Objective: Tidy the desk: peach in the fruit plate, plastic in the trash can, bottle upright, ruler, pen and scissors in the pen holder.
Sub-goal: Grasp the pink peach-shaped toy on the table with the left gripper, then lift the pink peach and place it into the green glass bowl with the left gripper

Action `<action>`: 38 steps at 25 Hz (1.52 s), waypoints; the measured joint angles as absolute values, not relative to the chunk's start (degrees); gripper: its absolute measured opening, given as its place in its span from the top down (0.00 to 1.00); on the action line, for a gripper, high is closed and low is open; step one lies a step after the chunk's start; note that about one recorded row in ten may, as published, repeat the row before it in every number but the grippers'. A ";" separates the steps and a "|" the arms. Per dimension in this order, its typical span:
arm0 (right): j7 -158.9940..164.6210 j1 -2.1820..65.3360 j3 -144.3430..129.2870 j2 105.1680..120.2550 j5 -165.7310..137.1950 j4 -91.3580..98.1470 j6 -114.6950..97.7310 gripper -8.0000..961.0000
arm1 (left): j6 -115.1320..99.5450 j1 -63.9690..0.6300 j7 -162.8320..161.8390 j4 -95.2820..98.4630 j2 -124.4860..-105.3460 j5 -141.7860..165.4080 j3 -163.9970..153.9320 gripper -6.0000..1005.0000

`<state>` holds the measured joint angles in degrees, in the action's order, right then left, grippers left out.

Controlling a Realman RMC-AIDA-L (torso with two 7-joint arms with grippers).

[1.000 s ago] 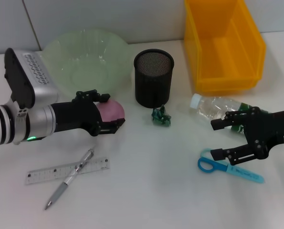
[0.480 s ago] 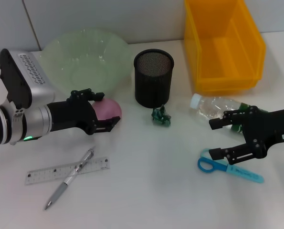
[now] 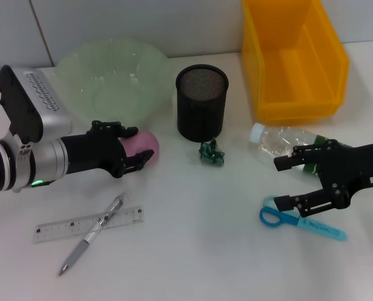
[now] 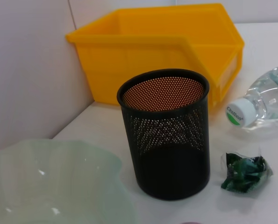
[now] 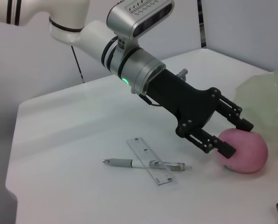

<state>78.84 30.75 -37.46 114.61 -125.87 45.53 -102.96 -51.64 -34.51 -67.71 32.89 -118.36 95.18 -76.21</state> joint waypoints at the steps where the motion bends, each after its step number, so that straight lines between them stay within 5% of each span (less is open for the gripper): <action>1: 78.84 30.68 -37.45 114.61 -125.87 45.53 -103.09 0.14 | -51.76 -34.48 -67.71 32.90 -118.34 95.18 -76.34 0.27; 10: 79.25 30.49 -37.44 114.61 -125.86 45.70 -103.25 0.14 | -52.23 -34.11 -68.41 33.91 -118.39 95.18 -76.42 0.70; 25: 79.36 30.23 -36.95 114.67 -125.44 46.02 -103.37 0.14 | -61.50 -23.89 -71.97 54.02 -118.51 94.30 -71.91 0.80; 38: 79.44 31.02 -37.34 115.76 -125.32 48.51 -103.46 0.14 | -58.43 -32.86 -63.17 47.14 -118.28 93.77 -58.59 0.86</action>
<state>79.44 31.02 -37.34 115.76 -125.32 48.51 -103.46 -58.43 -32.86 -63.17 47.14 -118.28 93.77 -58.59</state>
